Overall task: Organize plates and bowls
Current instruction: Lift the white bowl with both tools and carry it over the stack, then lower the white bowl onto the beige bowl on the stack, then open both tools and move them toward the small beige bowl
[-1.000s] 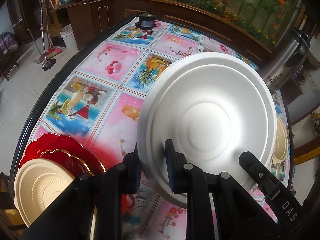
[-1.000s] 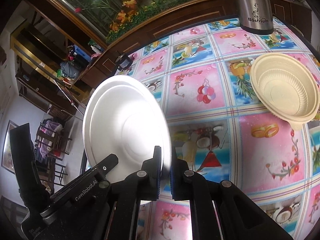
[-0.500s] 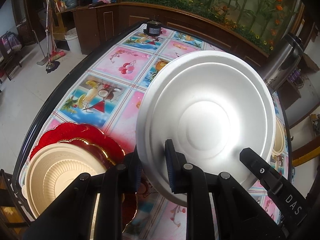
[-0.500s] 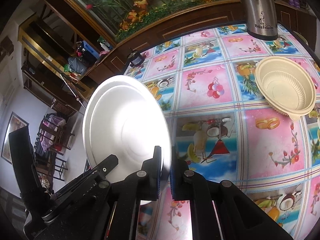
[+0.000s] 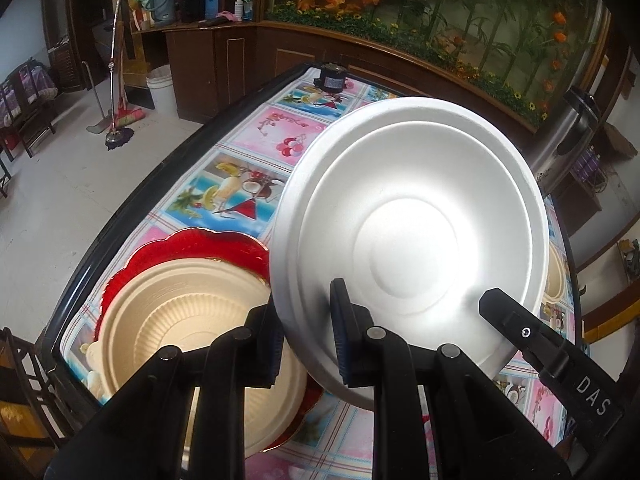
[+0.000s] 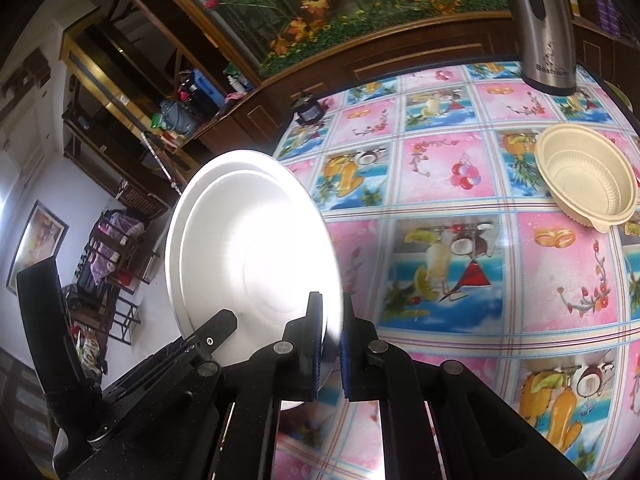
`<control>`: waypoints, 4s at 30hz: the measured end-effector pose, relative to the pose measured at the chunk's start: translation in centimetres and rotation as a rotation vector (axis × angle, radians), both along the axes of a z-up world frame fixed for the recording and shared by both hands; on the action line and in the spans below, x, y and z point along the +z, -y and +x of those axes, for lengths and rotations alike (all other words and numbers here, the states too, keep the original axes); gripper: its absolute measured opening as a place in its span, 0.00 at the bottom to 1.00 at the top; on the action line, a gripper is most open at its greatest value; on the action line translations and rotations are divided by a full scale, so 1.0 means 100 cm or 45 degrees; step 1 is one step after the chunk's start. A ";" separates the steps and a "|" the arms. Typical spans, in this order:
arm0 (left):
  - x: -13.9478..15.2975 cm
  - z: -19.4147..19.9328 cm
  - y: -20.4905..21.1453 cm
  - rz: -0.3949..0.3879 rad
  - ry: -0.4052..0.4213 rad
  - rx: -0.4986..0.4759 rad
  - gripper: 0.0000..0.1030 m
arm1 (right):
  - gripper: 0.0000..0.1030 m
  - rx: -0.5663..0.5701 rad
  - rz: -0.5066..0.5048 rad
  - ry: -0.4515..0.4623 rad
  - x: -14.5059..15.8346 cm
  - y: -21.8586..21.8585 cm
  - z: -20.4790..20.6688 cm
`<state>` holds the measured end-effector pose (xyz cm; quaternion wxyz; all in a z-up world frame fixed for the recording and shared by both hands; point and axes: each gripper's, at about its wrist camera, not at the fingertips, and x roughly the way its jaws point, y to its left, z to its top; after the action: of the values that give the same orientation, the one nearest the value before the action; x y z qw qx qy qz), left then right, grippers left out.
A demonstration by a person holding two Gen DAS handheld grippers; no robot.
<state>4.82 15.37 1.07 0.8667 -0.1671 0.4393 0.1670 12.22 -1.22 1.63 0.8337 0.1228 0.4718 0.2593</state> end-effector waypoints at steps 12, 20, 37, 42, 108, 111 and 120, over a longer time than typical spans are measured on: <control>0.000 -0.048 -0.022 -0.014 0.046 0.054 0.18 | 0.07 0.123 0.019 0.024 0.002 -0.026 -0.033; 0.005 -0.073 -0.031 -0.013 0.096 0.067 0.18 | 0.07 0.191 0.031 0.038 0.004 -0.041 -0.054; -0.008 -0.098 -0.057 -0.008 0.075 0.128 0.18 | 0.07 0.309 0.017 0.023 -0.006 -0.085 -0.077; -0.015 -0.103 -0.061 -0.012 0.056 0.137 0.18 | 0.07 0.319 0.007 0.003 -0.014 -0.092 -0.078; 0.021 -0.038 0.063 0.194 0.216 -0.192 0.74 | 0.77 -0.099 0.159 -0.029 -0.019 0.087 -0.045; 0.020 -0.029 0.080 0.210 0.212 -0.233 0.74 | 0.77 -0.142 0.163 -0.035 -0.022 0.106 -0.039; 0.012 0.000 0.114 0.226 0.180 -0.295 0.74 | 0.77 -0.233 0.179 -0.051 -0.029 0.148 -0.024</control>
<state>4.80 3.96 2.28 0.9203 -0.0494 0.3772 0.0919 9.80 -16.00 -1.31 0.8336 0.2288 0.4558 0.2123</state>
